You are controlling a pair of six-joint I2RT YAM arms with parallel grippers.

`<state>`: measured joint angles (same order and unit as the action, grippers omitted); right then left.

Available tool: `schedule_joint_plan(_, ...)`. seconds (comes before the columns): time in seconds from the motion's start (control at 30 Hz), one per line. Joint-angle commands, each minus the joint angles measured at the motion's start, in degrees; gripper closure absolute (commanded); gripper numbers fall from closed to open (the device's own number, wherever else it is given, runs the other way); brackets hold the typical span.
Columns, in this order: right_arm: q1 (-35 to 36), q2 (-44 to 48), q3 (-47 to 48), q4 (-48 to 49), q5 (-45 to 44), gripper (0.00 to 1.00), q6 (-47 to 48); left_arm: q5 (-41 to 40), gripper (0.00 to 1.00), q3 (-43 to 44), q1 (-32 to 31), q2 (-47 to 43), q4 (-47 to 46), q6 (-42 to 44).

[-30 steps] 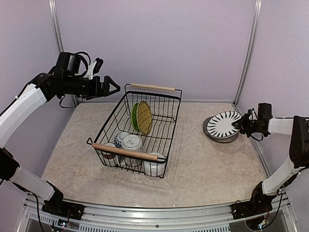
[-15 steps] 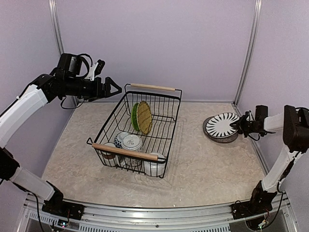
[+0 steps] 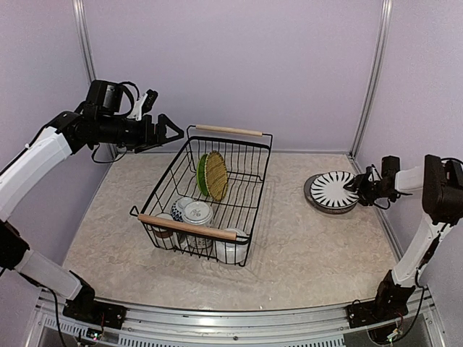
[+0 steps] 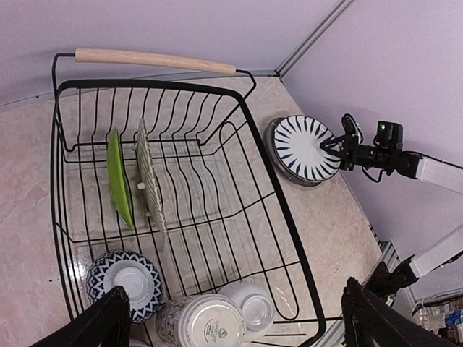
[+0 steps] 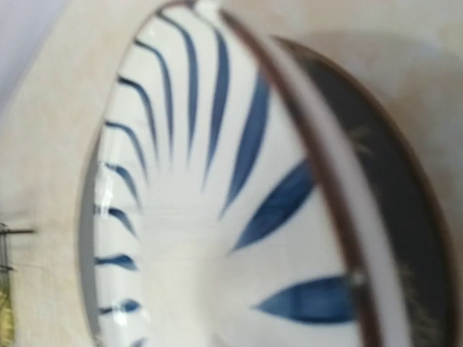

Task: Unload the mixed dishes from the dish rack
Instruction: Place the plate with another plate.

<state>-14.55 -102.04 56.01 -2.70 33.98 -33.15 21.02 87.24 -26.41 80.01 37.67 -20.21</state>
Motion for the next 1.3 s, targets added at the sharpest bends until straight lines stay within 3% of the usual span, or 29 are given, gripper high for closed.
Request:
schedule_joint_plan(0.0,-0.31,1.48,1.48,-5.73,-5.49,0.39,6.59,3.21,0.04,-1.04,0.94,0.39,-1.83,-1.89)
schedule_joint_plan(0.37,1.76,3.98,2.19,-14.55,-18.2,0.06,12.83,3.65,0.04,-1.19,1.05,1.2,-1.99,-2.16)
schedule_joint_plan(0.67,6.36,2.93,4.81,-16.96,-26.21,0.06,14.71,2.41,0.03,-1.31,0.26,1.59,-1.75,-1.59)
schedule_joint_plan(0.97,8.5,2.55,6.47,-15.13,-25.66,0.09,12.96,0.33,0.03,-1.04,-1.59,2.15,-0.97,-0.4)
schedule_joint_plan(1.27,10.09,15.44,-3.39,-16.38,-30.57,0.05,13.21,-2.69,0.02,-1.2,-4.16,3.93,-0.48,0.91)
